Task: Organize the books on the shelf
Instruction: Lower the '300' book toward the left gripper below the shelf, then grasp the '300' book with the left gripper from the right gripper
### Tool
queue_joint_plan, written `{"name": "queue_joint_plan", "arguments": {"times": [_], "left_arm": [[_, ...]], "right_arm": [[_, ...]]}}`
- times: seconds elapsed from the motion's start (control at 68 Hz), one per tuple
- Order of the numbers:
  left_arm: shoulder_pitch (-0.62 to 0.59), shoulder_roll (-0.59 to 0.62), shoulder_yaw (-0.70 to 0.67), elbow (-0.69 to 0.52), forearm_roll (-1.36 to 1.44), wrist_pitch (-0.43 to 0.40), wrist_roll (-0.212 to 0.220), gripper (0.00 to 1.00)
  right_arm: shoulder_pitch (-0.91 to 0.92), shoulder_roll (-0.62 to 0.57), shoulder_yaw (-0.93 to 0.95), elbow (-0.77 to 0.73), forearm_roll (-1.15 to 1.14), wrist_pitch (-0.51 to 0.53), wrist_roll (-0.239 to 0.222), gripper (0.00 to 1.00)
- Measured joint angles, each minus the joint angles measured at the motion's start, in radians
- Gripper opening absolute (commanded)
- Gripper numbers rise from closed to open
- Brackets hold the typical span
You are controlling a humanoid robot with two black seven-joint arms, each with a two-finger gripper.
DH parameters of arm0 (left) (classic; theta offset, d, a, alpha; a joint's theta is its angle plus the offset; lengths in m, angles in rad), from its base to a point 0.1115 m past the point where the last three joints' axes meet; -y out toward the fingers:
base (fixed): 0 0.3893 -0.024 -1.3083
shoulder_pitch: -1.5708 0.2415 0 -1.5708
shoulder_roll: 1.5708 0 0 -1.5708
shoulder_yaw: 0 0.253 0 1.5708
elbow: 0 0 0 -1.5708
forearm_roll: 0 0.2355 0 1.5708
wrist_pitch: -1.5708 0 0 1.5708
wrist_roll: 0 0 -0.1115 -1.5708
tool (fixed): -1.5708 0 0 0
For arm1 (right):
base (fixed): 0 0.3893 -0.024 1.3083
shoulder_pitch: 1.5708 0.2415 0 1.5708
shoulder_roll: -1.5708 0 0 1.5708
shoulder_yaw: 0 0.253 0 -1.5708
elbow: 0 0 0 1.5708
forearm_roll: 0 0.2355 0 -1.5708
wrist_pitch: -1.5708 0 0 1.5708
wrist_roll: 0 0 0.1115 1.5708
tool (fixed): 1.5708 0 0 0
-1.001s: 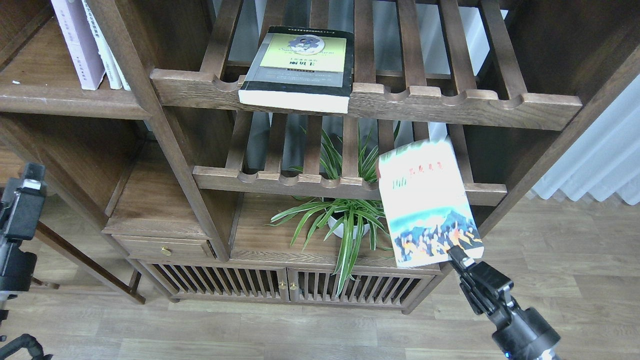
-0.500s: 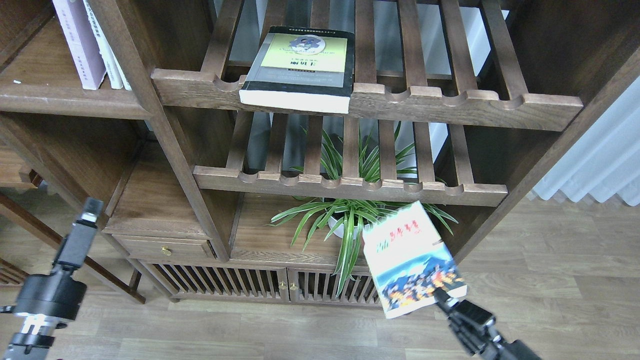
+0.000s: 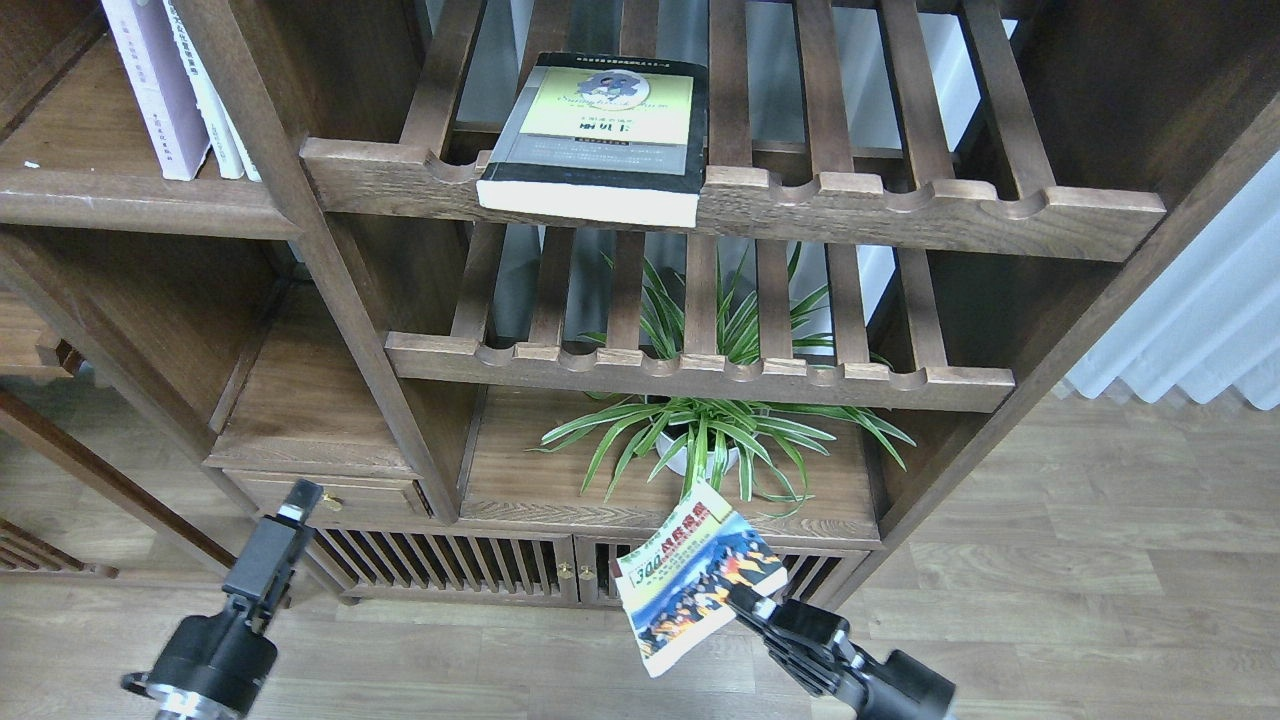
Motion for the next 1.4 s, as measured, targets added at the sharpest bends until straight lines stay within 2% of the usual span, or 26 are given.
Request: {"name": "queue_joint_plan", "arguments": {"times": [0.191, 0.795, 0.956, 1.162, 1.207, 1.251, 1.265, 1.28, 1.295, 1.31, 1.339, 1.354, 1.383, 1.398], "left_arm": [[0.003, -0.008, 0.065, 0.0, -0.076, 0.0, 0.034, 0.99], [0.005, -0.176, 0.2, 0.064, -0.09, 0.0, 0.037, 0.98], [0.001, -0.21, 0.213, 0.085, -0.101, 0.0, 0.038, 0.98], [0.003, -0.232, 0.239, 0.1, -0.112, 0.0, 0.038, 0.98], [0.003, -0.239, 0.242, 0.106, -0.112, 0.0, 0.038, 0.94], [0.003, -0.248, 0.243, 0.109, -0.114, 0.0, 0.037, 0.85], [0.002, -0.251, 0.243, 0.11, -0.114, 0.0, 0.036, 0.65], [0.002, -0.262, 0.24, 0.111, -0.115, 0.0, 0.036, 0.61], [0.002, -0.264, 0.238, 0.111, -0.115, 0.0, 0.035, 0.49], [0.002, -0.265, 0.237, 0.112, -0.115, 0.0, 0.035, 0.42], [0.002, -0.267, 0.232, 0.112, -0.116, 0.0, 0.033, 0.31], [0.002, -0.268, 0.227, 0.113, -0.118, 0.0, 0.031, 0.17], [0.002, -0.269, 0.219, 0.116, -0.122, 0.0, 0.027, 0.03], [0.001, -0.269, 0.214, 0.118, -0.125, 0.0, 0.025, 0.04]], "right_arm": [[0.043, 0.022, -0.05, -0.001, 0.001, 0.0, 0.0, 0.06], [0.035, 0.073, -0.076, 0.019, -0.009, 0.0, -0.007, 0.06], [0.019, 0.085, -0.079, 0.029, -0.016, 0.0, -0.031, 0.06], [0.001, 0.104, -0.078, 0.032, -0.022, 0.0, -0.038, 0.06], [-0.003, 0.106, -0.078, 0.035, -0.025, 0.0, -0.039, 0.06], [-0.008, 0.107, -0.078, 0.036, -0.03, 0.0, -0.04, 0.06], [-0.01, 0.108, -0.077, 0.036, -0.032, 0.0, -0.04, 0.06], [-0.015, 0.108, -0.077, 0.036, -0.038, 0.0, -0.04, 0.06], [-0.016, 0.108, -0.077, 0.036, -0.039, 0.0, -0.04, 0.06], [-0.016, 0.108, -0.077, 0.036, -0.04, 0.0, -0.04, 0.06], [-0.017, 0.108, -0.077, 0.036, -0.041, 0.0, -0.04, 0.06], [-0.018, 0.108, -0.077, 0.036, -0.042, 0.0, -0.04, 0.06], [-0.02, 0.108, -0.077, 0.036, -0.043, 0.0, -0.04, 0.06], [-0.02, 0.107, -0.077, 0.036, -0.043, 0.0, -0.04, 0.06]]}}
